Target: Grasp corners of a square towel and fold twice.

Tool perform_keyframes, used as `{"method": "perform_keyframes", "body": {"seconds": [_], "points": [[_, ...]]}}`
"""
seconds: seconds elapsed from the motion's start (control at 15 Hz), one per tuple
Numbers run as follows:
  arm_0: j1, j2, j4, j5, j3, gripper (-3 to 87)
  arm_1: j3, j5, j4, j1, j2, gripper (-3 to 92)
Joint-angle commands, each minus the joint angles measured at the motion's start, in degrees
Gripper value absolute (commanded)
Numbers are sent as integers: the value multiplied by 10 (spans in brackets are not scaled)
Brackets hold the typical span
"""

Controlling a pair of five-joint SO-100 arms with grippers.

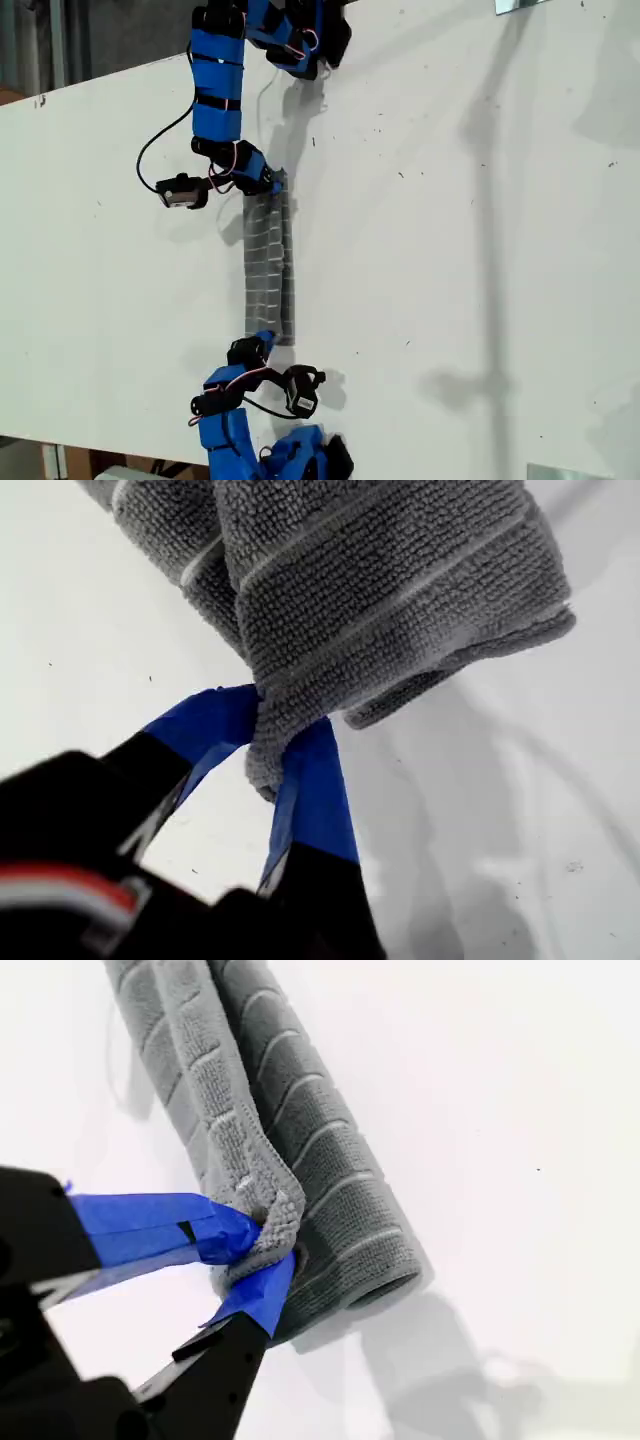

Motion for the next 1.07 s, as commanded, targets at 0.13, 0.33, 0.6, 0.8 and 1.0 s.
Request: {"method": "perform_keyframes", "body": {"seconds": [0.13, 0.33, 0.6, 0.8, 1.0], "points": [[-22, 25, 2, 4, 1, 233, 33, 19, -24, 5, 66, 237], [-42, 79, 77, 14, -17, 278, 38, 16, -11, 4, 88, 294], [-74, 283, 35, 11, 138, 246, 47, -16, 4, 56, 111, 326], [-80, 278, -24, 1, 204, 233, 44, -62, -38, 154, -39, 334], [-102, 278, -78, -3, 265, 228, -71, -78, -22, 149, -193, 300]]}}
